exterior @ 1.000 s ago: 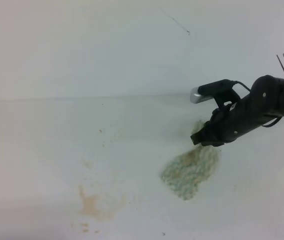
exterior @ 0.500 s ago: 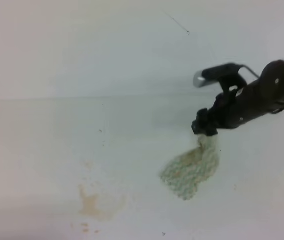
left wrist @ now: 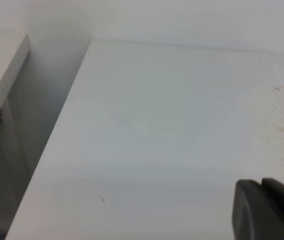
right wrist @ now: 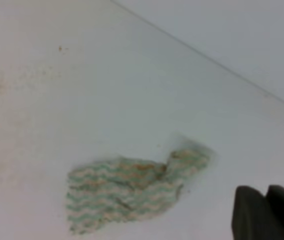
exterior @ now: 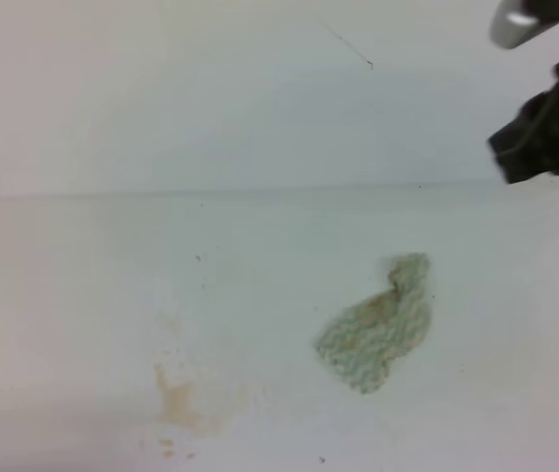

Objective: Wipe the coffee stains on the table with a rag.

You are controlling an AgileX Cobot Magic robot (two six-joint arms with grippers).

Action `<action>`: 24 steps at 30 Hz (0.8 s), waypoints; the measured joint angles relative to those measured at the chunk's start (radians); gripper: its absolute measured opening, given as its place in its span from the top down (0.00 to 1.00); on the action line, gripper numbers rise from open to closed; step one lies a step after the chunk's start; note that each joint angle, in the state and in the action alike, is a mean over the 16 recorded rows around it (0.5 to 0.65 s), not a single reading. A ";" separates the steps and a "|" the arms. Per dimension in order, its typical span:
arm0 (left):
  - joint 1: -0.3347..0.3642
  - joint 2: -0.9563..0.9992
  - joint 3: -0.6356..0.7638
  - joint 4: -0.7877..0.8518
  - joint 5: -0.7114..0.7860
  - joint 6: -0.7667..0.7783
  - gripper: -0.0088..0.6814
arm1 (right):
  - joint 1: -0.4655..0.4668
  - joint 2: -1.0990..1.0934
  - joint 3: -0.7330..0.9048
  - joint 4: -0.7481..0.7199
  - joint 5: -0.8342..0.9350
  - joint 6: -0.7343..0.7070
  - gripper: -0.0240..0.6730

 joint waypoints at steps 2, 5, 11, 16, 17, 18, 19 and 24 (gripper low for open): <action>0.000 0.000 0.000 0.000 0.000 0.000 0.99 | 0.000 -0.074 0.036 -0.032 0.021 0.020 0.89; 0.000 0.000 0.000 0.000 0.000 0.000 0.99 | 0.000 -0.189 0.119 -0.072 0.016 0.058 0.96; 0.000 0.000 0.000 0.000 0.000 0.000 0.99 | 0.000 -0.435 0.383 -0.108 -0.114 0.128 0.95; 0.000 0.000 0.000 0.000 0.000 0.000 0.99 | 0.000 -0.605 0.643 -0.120 -0.310 0.167 0.96; 0.000 0.000 0.000 0.000 0.000 0.000 0.99 | 0.000 -0.631 0.690 -0.121 -0.355 0.172 0.96; 0.000 0.000 0.000 0.000 0.000 0.000 0.99 | 0.000 -0.654 0.735 -0.120 -0.395 0.177 0.96; 0.000 0.000 0.000 0.000 0.000 0.000 0.99 | 0.000 -0.674 0.776 -0.120 -0.434 0.179 0.96; 0.000 0.000 0.000 0.000 0.000 0.000 0.99 | 0.000 -0.731 0.921 -0.117 -0.583 0.187 0.96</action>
